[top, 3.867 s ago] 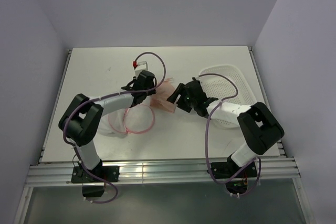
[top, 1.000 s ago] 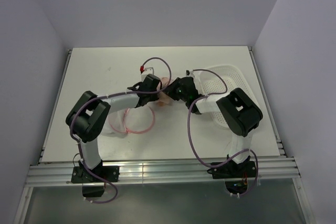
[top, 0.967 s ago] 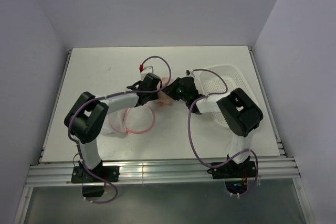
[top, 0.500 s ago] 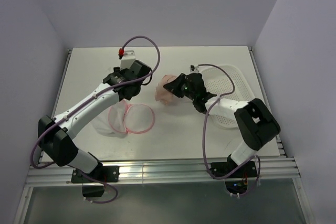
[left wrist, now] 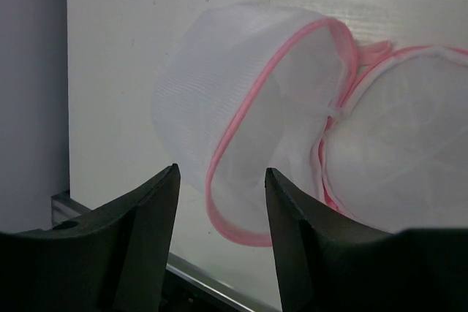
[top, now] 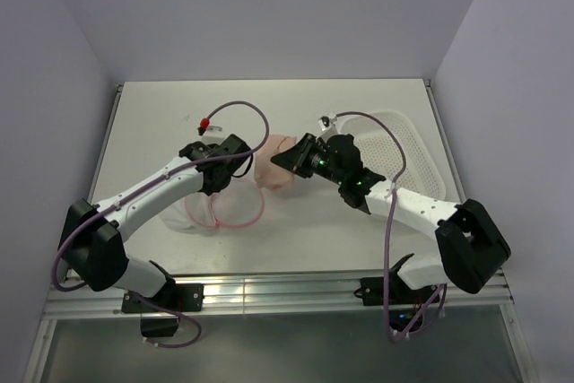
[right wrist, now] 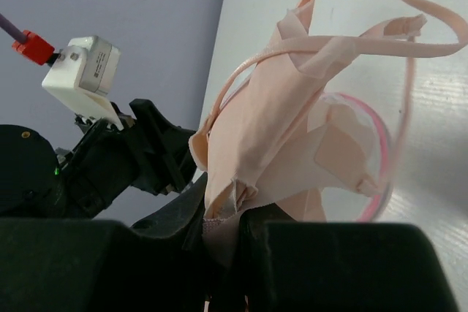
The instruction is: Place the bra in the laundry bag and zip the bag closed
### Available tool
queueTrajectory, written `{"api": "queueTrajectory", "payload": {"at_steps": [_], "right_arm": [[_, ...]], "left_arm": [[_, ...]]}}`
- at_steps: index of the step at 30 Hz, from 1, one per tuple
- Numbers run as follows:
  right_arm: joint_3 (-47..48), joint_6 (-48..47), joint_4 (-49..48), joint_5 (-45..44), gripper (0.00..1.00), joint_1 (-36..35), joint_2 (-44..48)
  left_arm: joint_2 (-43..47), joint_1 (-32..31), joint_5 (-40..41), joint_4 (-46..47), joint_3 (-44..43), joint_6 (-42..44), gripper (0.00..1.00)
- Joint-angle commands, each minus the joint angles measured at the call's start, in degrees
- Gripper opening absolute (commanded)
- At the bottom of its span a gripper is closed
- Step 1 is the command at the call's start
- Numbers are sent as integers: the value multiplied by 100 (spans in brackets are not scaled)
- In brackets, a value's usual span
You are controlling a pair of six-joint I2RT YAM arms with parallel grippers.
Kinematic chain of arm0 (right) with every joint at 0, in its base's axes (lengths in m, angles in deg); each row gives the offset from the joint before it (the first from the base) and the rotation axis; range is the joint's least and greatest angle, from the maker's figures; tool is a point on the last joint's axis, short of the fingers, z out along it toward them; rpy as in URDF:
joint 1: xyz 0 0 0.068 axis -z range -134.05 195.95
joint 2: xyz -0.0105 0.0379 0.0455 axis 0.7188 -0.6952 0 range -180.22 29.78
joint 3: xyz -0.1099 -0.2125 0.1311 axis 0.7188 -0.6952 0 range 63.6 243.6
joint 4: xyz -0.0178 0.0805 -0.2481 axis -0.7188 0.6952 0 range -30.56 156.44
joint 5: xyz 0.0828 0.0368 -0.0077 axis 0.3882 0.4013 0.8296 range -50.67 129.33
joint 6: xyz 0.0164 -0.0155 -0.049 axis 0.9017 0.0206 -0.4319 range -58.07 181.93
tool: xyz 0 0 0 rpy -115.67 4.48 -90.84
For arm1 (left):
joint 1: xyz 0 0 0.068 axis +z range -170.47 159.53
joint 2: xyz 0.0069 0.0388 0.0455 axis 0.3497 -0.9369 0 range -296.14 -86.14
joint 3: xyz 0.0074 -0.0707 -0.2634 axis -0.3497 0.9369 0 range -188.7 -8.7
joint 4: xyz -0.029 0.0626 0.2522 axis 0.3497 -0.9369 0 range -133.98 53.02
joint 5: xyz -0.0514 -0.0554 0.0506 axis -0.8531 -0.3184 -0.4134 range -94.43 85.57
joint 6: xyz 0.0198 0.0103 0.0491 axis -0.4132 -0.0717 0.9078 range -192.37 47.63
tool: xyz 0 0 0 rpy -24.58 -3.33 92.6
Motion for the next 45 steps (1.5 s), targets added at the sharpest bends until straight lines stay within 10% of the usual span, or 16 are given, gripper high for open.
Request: {"api": "queueTrajectory", "payload": {"at_steps": [1,24,34,45], "right_arm": [[-157,36,-86,114,1,-86,166],[-579,-34,160,298,1,-253,667],[-544,-174,90,544,1,-569,668],[-746,107,-1667,1529,0,-965,27]], "left_arm": [[164,26,-256,126,204,59,56],[-381,782,-467,513,504,297,51],[-435,782,-562,618,451,385,0],[190,343,-1670,943,-164,701,0]]}}
